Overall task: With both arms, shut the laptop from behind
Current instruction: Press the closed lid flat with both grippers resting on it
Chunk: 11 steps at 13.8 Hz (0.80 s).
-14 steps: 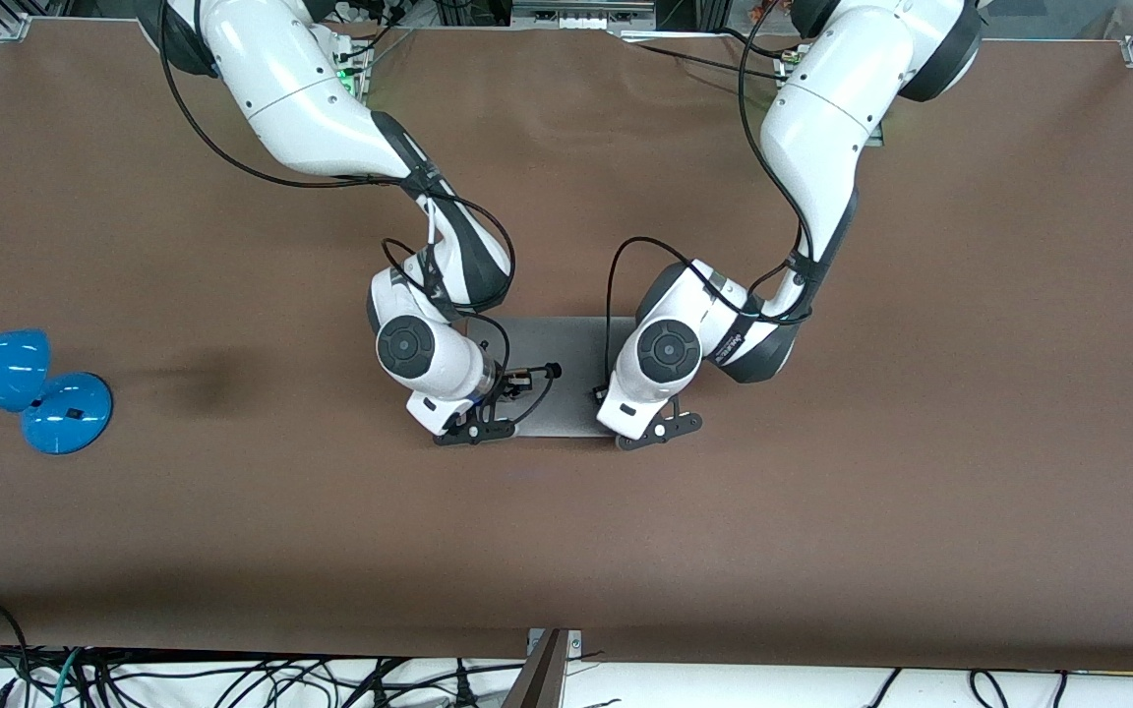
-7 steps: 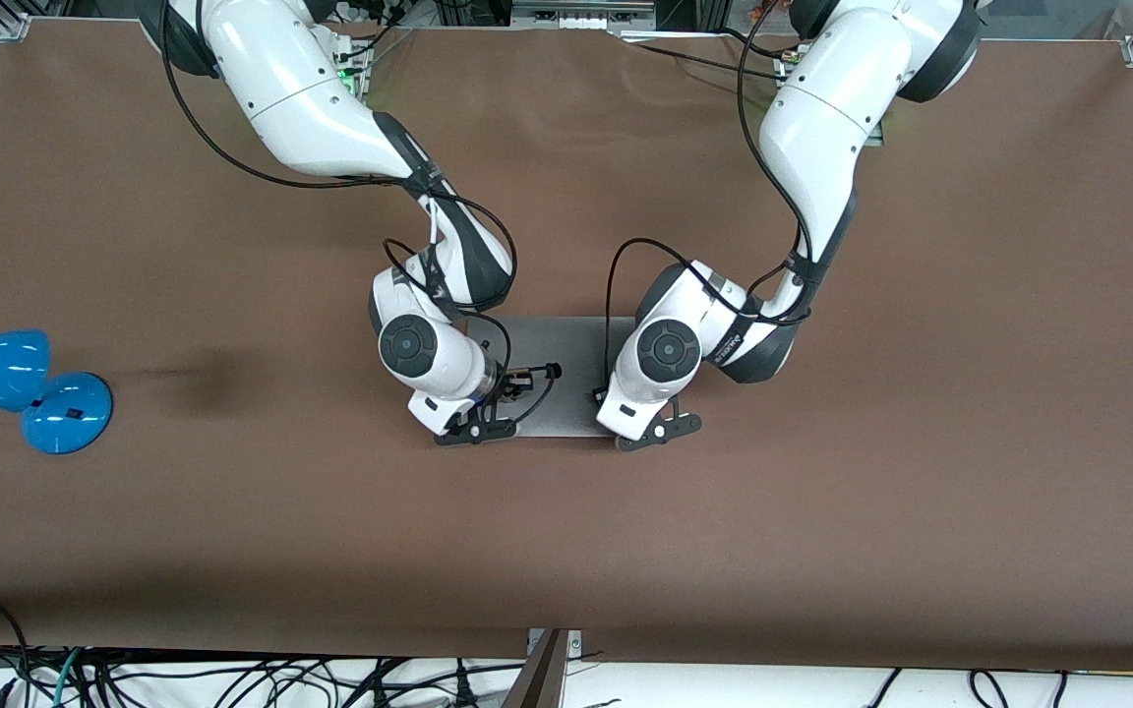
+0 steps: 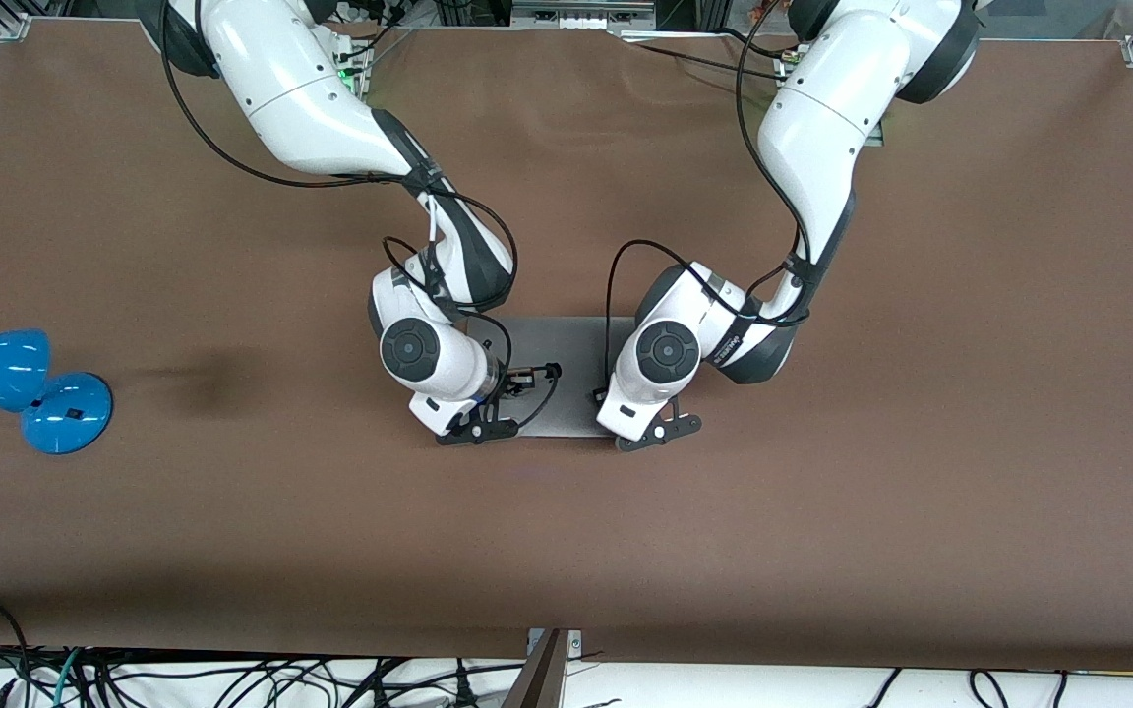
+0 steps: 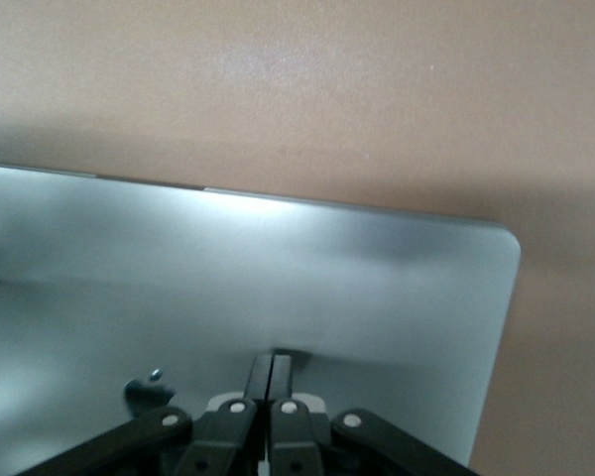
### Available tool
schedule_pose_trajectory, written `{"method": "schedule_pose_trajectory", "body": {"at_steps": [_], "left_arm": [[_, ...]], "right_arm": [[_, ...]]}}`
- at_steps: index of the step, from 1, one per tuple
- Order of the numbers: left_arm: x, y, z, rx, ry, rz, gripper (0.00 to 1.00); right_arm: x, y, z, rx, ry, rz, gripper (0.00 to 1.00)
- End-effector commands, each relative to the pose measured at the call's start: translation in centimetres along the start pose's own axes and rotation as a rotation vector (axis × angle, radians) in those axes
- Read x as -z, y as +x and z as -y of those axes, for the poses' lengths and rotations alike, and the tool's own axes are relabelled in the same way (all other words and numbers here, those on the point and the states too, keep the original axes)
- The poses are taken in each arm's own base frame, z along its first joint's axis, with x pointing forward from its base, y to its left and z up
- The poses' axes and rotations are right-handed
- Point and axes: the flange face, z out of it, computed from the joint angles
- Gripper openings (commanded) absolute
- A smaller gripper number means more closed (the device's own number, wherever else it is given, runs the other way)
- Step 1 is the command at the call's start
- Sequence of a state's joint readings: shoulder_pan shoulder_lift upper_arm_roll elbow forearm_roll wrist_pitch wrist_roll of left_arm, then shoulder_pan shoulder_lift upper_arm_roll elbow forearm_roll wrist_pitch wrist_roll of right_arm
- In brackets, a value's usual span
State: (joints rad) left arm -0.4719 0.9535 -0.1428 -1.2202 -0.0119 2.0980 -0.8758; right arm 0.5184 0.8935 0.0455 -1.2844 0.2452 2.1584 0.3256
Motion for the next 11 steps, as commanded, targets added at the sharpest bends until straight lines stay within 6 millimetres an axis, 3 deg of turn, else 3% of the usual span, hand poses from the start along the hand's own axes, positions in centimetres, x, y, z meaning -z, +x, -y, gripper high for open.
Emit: {"method": "schedule_pose_trajectory", "body": {"at_steps": [1, 4, 6, 8, 10, 11], "left_arm": [[-0.4, 0.5, -0.5, -0.026, 0.013, -0.031, 0.0], [-0.1, 0.5, -0.5, -0.026, 0.012, -0.032, 0.0], [1.0, 0.5, -0.6, -0.026, 0.009, -0.036, 0.0], [3.1, 0.6, -0.4, -0.025, 0.0, -0.052, 0.22], [5.2, 0.3, -0.1, -0.027, 0.008, -0.048, 1.0], [5.9, 0.0, 0.0, -0.031, 0.015, -0.044, 1.0]], "right_arm": [[1.9, 0.6, 0.5, -0.063, -0.005, 0.038, 0.43], [2.9, 0.8, 0.0, -0.068, -0.02, 0.037, 0.77], [4.7, 1.4, -0.8, -0.069, -0.034, 0.003, 1.0], [5.4, 1.8, -1.6, -0.08, -0.038, -0.008, 1.0], [7.0, 1.9, -1.5, -0.085, -0.031, -0.024, 1.0], [8.3, 1.8, -1.8, -0.088, -0.036, -0.019, 1.0]]}}
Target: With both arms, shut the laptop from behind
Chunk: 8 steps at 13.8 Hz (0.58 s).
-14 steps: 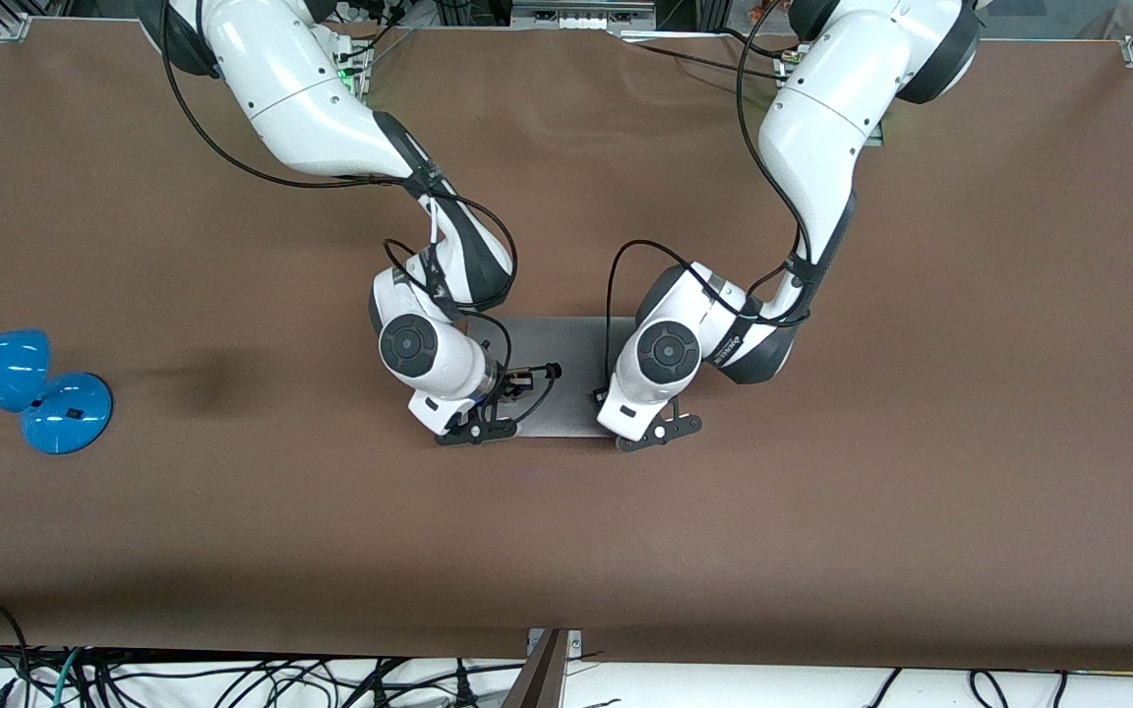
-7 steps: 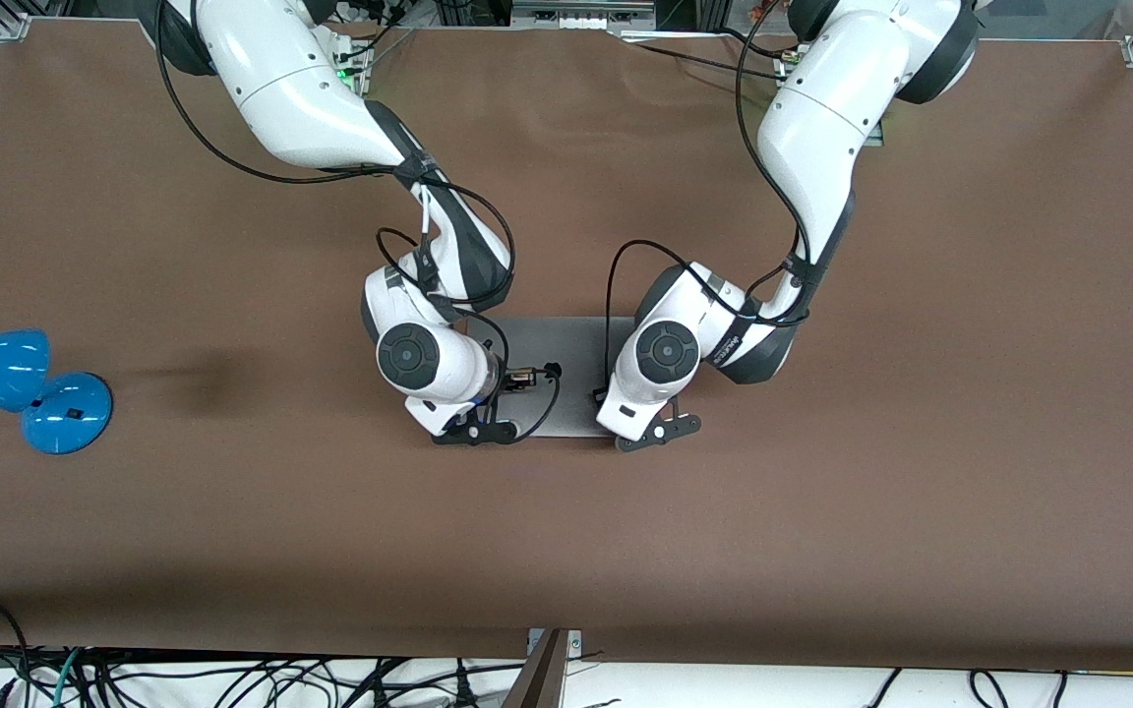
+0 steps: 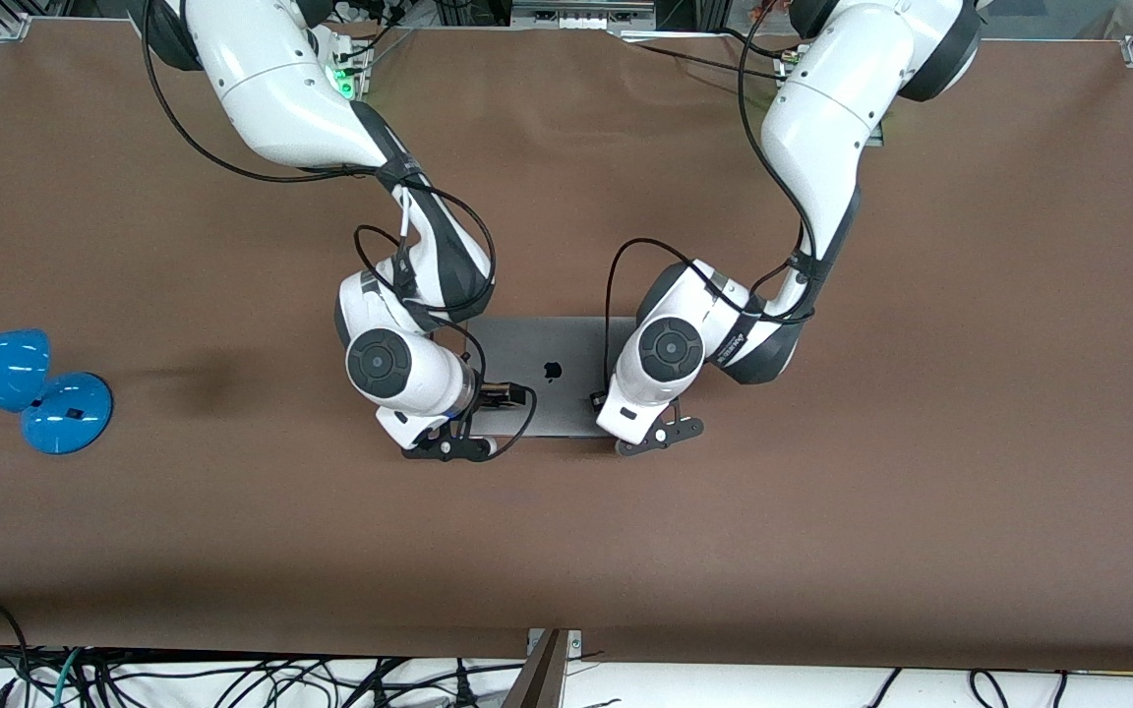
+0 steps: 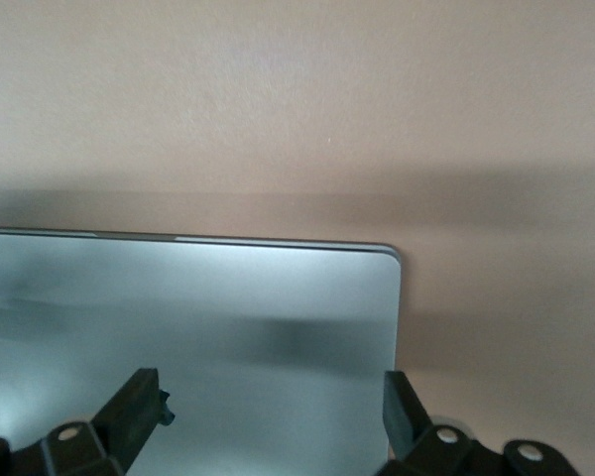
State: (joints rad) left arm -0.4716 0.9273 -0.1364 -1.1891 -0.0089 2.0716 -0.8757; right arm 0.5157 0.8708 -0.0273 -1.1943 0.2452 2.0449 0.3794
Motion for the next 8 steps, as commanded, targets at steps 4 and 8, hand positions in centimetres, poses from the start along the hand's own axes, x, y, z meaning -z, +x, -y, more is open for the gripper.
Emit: {"method": "schedule_pose_trajectory", "body": {"at_steps": [4, 8], "left_arm": [[6.9, -0.8, 2.3, -0.147, 0.073, 0.016, 1.0], [11.9, -1.7, 6.4, -0.18, 0.084, 0.006, 1.0]], "right_arm": [[8.9, -0.2, -2.8, -0.046, -0.049, 0.072, 1.0], [15.2, -0.9, -4.3, -0.062, -0.084, 0.105, 1.0]]}}
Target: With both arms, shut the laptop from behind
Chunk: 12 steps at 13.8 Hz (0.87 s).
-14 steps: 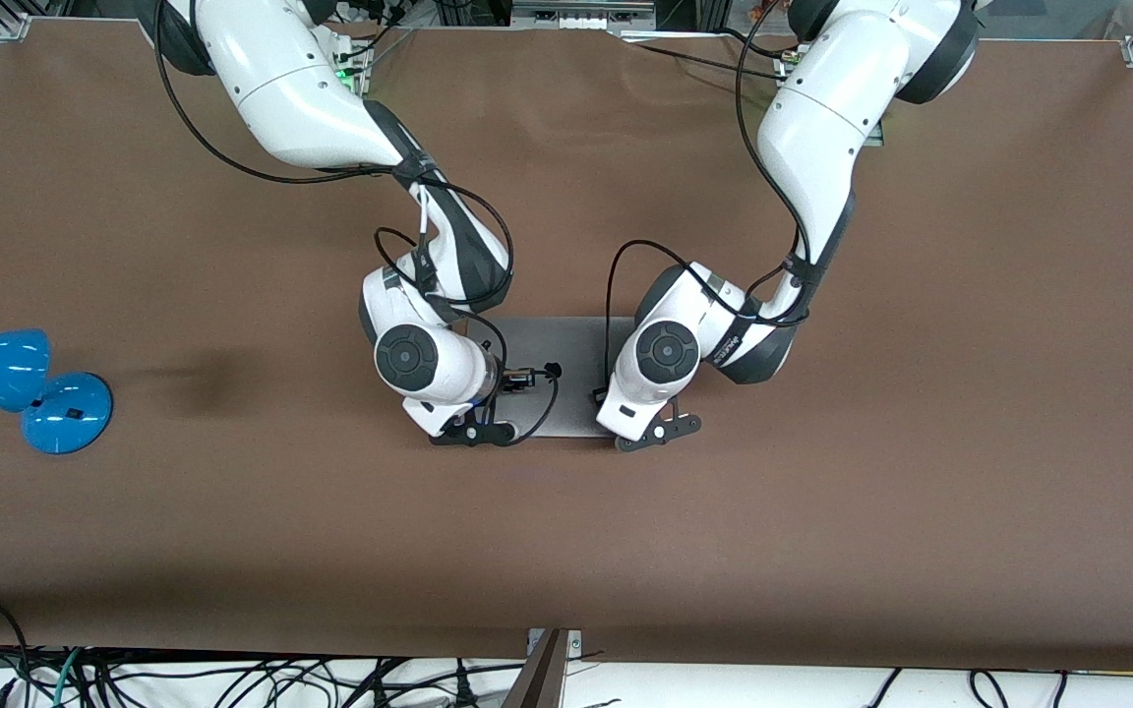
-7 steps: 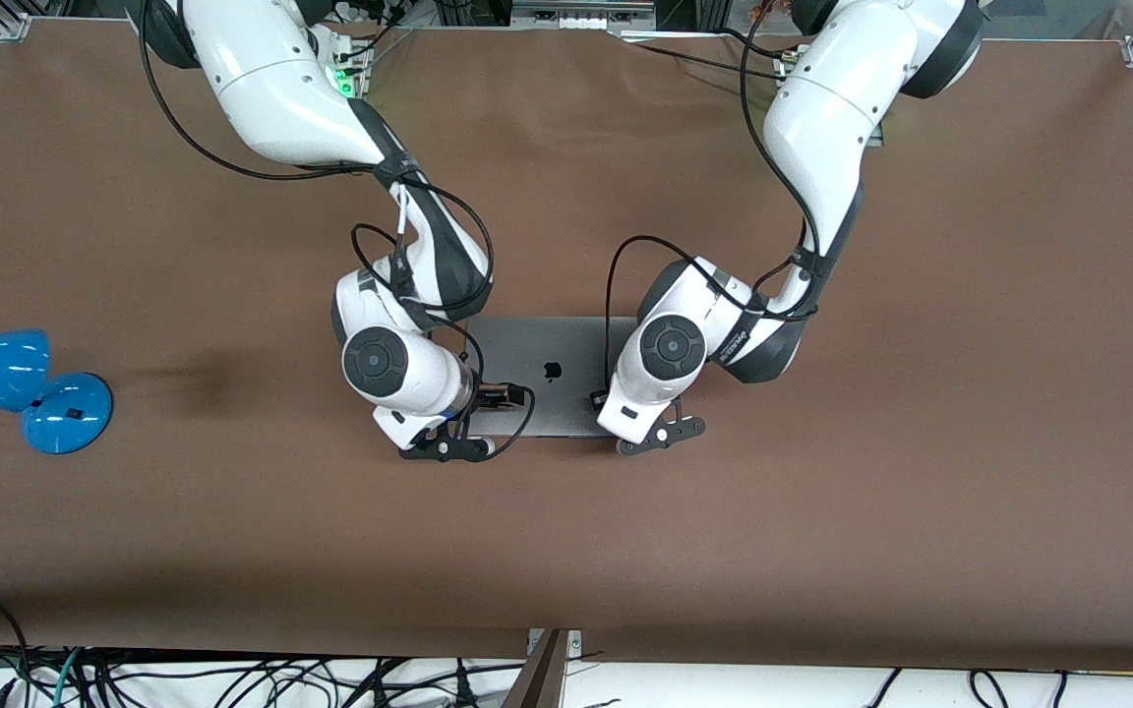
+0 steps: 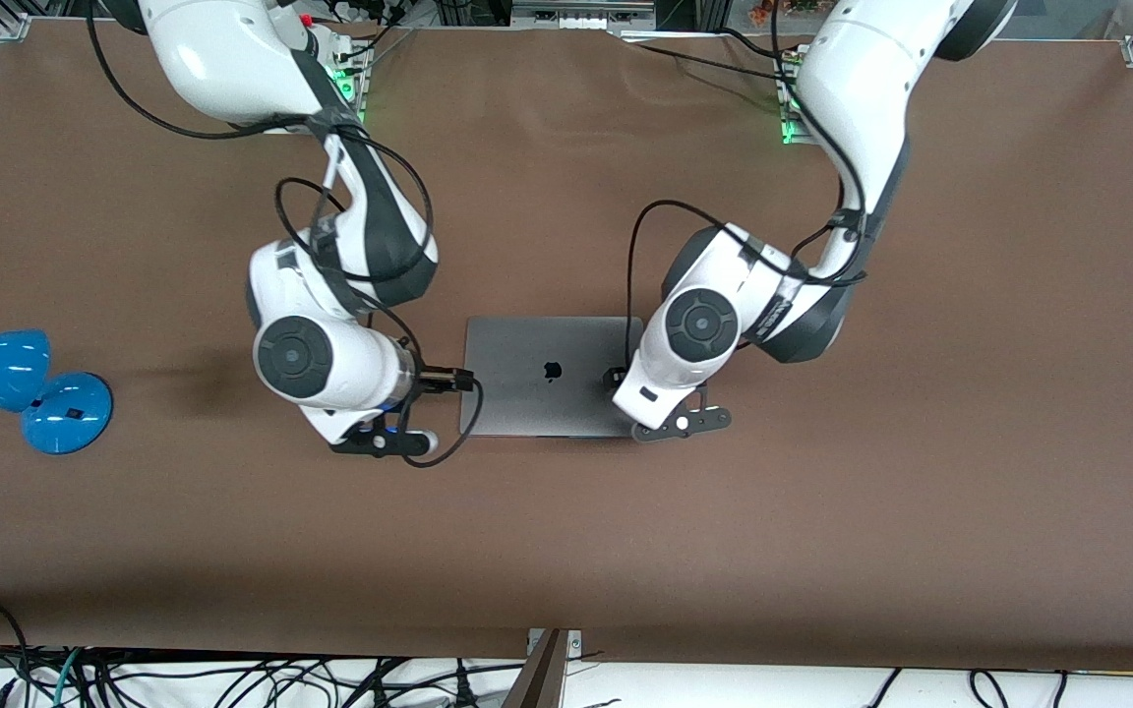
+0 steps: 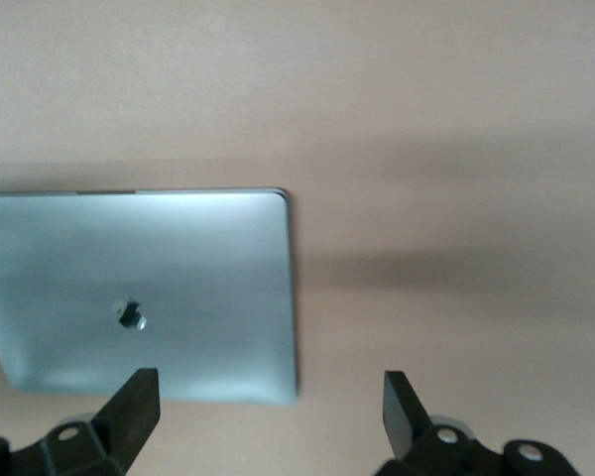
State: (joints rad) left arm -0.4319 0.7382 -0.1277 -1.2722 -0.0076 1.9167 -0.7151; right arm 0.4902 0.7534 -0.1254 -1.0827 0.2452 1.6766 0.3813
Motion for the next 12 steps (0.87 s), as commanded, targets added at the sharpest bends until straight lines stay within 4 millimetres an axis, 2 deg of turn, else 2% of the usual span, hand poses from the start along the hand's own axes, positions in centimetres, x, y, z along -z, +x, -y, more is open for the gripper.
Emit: {"method": "schedule_pose_trajectory", "body": {"at_steps": [1, 3, 5, 8, 9, 12], "left_arm": [[3.8, -2.9, 3.8, -0.046, 0.038, -0.018, 1.0], [6.6, -4.5, 5.8, -0.04, 0.036, -0.038, 1.0], [9.1, -6.4, 7.4, -0.036, 0.034, -0.06, 1.0], [13.5, -9.5, 9.9, -0.031, 0.021, -0.11, 1.0], [15.0, -10.5, 11.0, -0.026, 0.013, -0.13, 1.0], [17.9, -11.4, 14.7, -0.066, 0.012, -0.159, 1.0]], "right_arm": [[4.6, -1.3, -1.4, -0.024, -0.008, 0.003, 1.0], [7.3, -2.1, -3.0, -0.043, -0.021, 0.011, 1.0], [10.9, -3.2, -4.4, -0.053, 0.0, -0.016, 1.0], [15.4, -4.1, -8.0, -0.09, 0.022, -0.052, 1.0], [16.1, -4.4, -9.3, -0.1, 0.002, -0.046, 1.0], [20.4, -6.0, -13.3, -0.135, -0.011, -0.073, 1.0]]}}
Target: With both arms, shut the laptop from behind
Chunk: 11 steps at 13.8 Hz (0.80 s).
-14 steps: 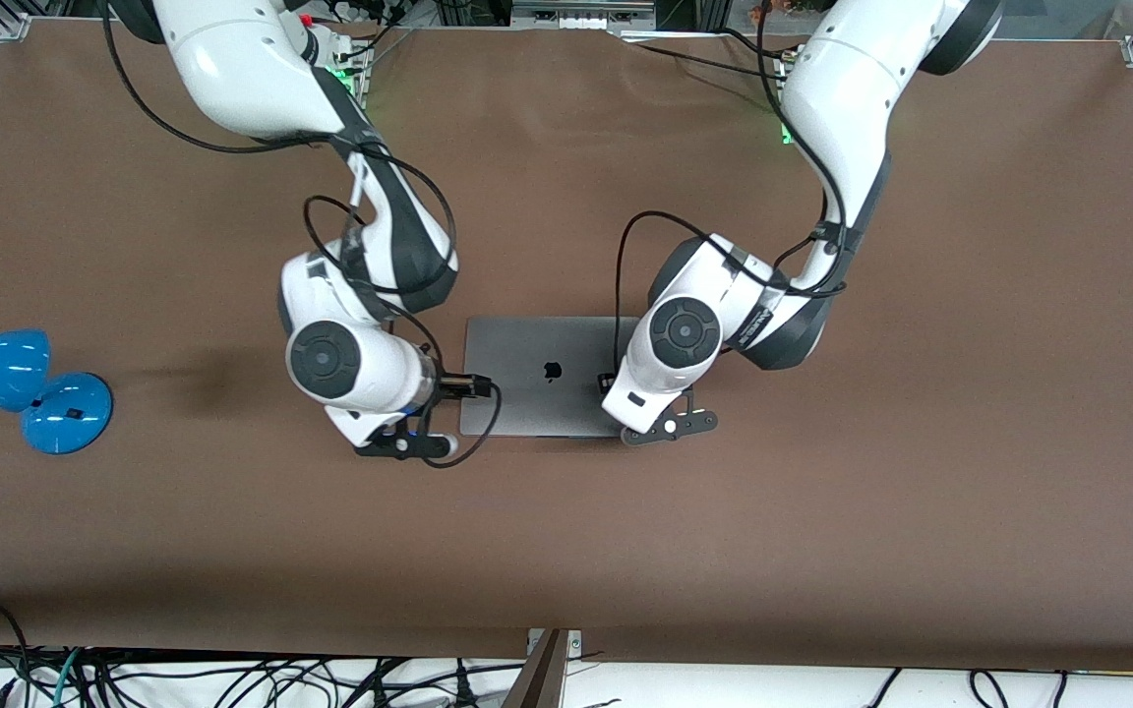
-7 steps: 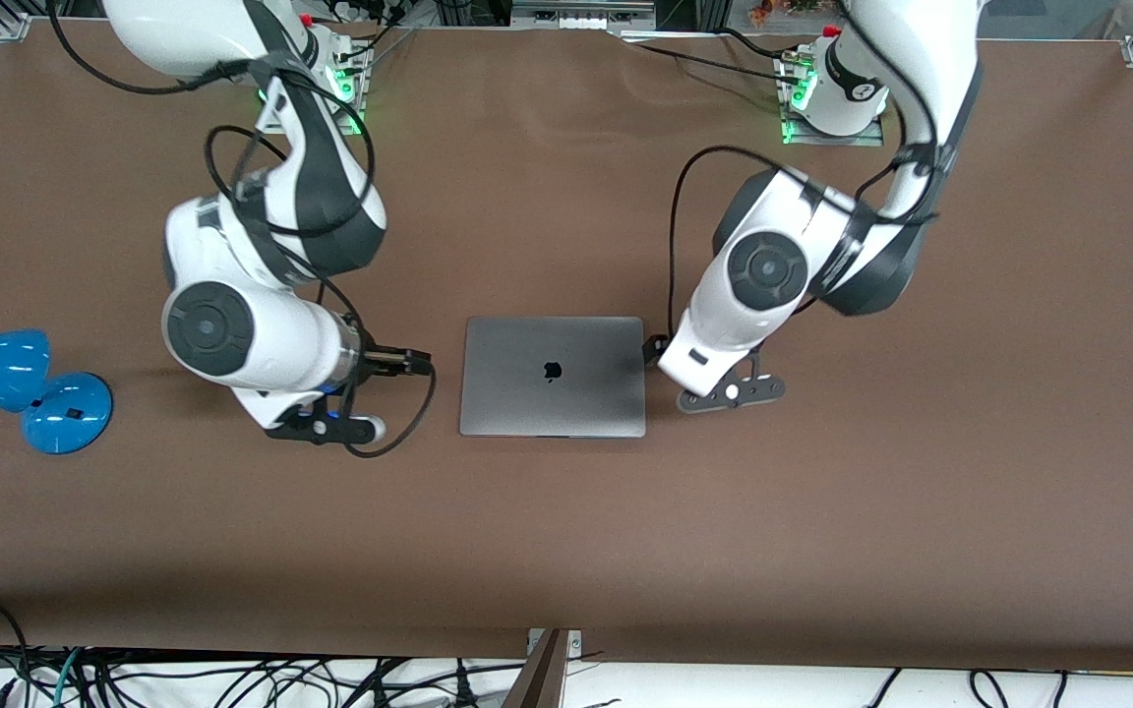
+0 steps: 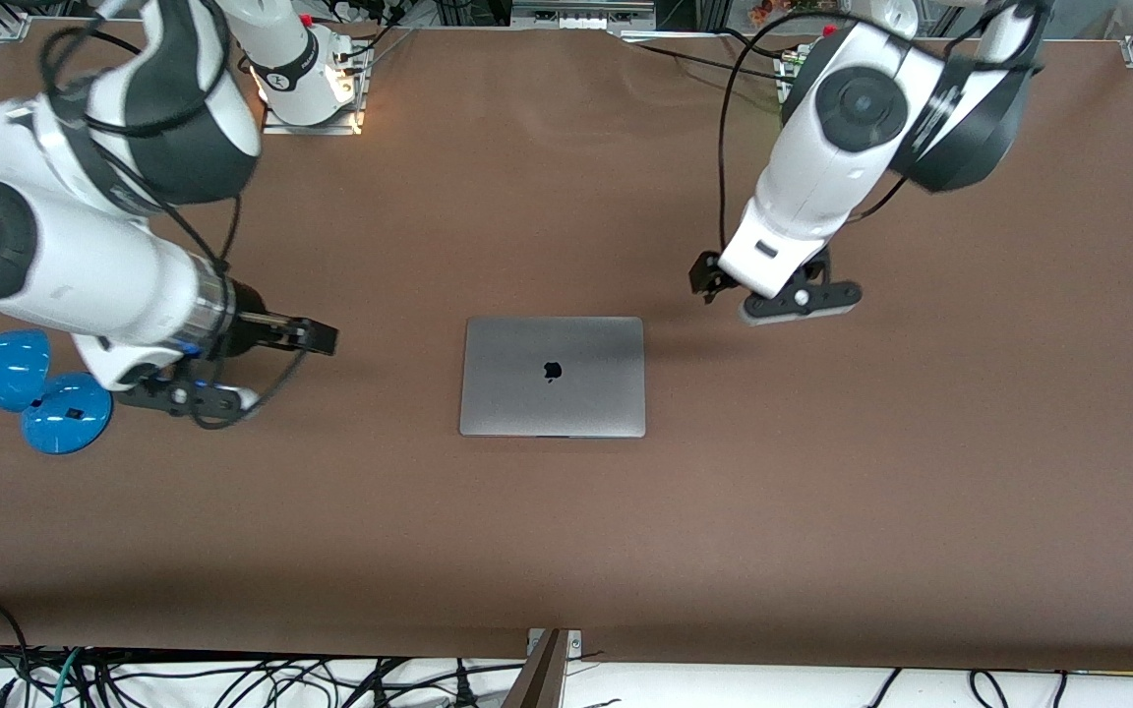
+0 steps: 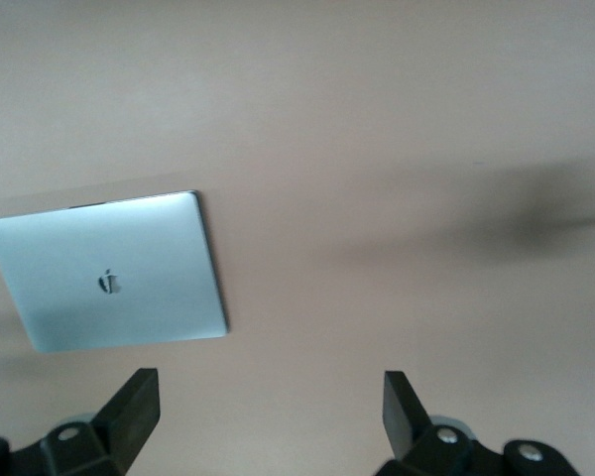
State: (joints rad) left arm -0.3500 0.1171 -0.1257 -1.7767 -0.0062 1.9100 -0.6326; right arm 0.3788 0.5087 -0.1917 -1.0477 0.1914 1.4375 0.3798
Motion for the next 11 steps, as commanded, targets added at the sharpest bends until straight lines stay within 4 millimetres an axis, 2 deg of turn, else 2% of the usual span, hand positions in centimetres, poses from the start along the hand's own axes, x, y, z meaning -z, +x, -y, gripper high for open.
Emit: {"method": "schedule_pose_trajectory", "body": {"at_steps": [1, 3, 6, 9, 11], "left_arm": [[1.8, -1.0, 4.6, -0.039, 0.031, -0.023, 1.0], [2.2, -0.5, 6.4, -0.047, 0.055, -0.012, 1.0], [4.9, -0.2, 10.0, -0.061, 0.064, -0.016, 1.0], [7.9, 0.0, 14.8, -0.083, 0.039, -0.005, 1.0], [8.7, 0.3, 17.7, -0.107, 0.025, 0.022, 1.0]], "right_arm": [[3.9, -1.7, -3.3, -0.003, 0.004, -0.005, 1.0], [6.1, -2.0, -6.7, 0.014, 0.017, -0.012, 1.0], [8.0, -2.8, -9.8, 0.044, 0.024, -0.006, 1.0], [9.8, -3.9, -13.0, 0.06, 0.041, -0.019, 1.0], [10.3, -4.5, -14.5, 0.058, 0.048, -0.019, 1.0]]}}
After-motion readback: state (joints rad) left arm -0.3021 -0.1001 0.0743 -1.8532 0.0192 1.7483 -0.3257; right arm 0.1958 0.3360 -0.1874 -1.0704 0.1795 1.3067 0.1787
